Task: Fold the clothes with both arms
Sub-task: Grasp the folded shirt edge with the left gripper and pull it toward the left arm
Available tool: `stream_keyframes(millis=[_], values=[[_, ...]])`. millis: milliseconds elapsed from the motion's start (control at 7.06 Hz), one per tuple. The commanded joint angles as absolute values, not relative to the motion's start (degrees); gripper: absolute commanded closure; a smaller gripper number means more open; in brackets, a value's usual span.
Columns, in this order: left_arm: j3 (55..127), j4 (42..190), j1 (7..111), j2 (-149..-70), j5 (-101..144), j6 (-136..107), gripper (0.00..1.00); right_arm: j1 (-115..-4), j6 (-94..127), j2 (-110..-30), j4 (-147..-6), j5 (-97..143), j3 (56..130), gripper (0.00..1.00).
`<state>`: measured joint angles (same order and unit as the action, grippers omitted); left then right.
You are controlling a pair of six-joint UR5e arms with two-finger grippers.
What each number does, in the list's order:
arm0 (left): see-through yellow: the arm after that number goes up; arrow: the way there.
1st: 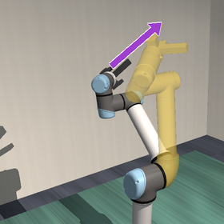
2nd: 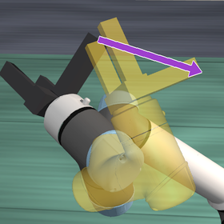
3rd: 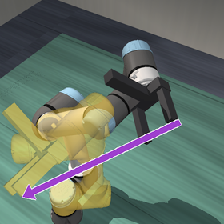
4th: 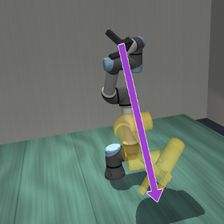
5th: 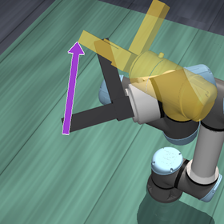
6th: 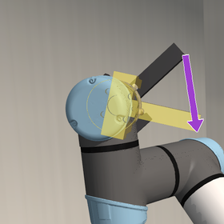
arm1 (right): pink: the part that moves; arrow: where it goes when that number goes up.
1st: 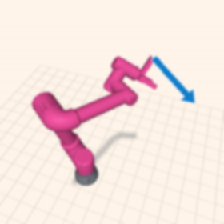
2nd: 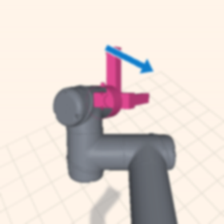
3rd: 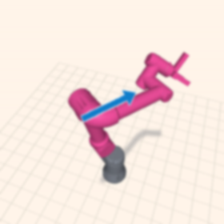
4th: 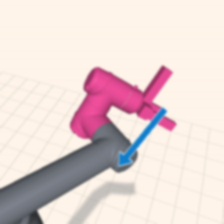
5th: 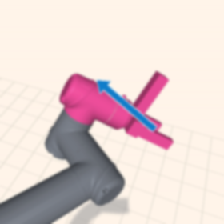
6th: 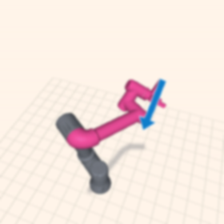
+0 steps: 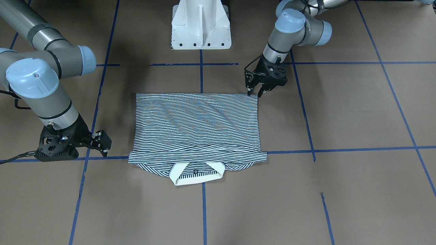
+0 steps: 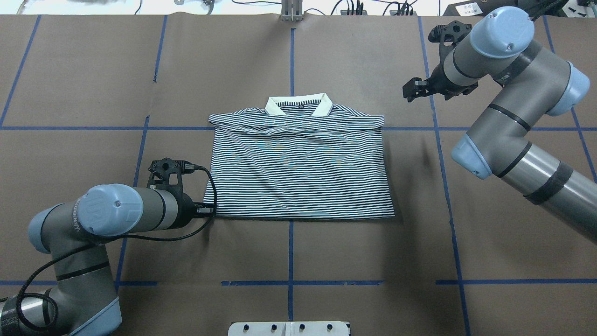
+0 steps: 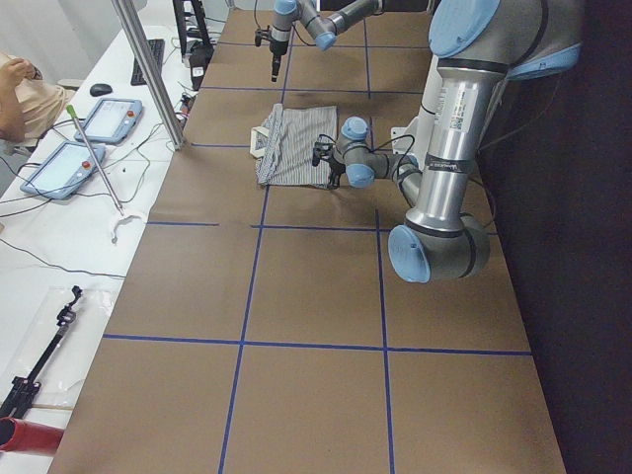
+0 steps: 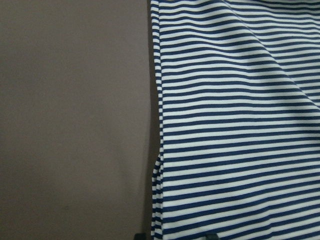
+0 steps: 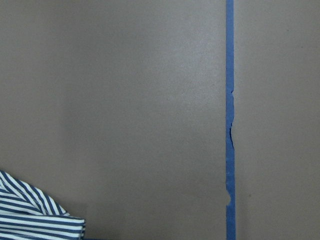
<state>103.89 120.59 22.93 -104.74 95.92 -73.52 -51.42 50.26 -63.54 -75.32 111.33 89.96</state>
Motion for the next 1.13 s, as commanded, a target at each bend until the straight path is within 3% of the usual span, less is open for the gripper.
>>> stream_keyframes(millis=[0, 567, 992], values=[[103.1, 120.6, 21.6, -104.8, 95.9, -73.5, 1.00, -51.4, 50.3, -63.5, -75.3, 111.4, 90.0, 0.00], [103.6, 120.5, 25.8, -105.2, 96.2, -65.2, 1.00, -51.4, 50.3, -63.5, -75.3, 111.4, 89.9, 0.00], [96.1, 121.1, 38.1, -106.3, 96.2, -52.0, 1.00, -51.3, 50.4, -63.5, -75.3, 111.3, 89.9, 0.00]])
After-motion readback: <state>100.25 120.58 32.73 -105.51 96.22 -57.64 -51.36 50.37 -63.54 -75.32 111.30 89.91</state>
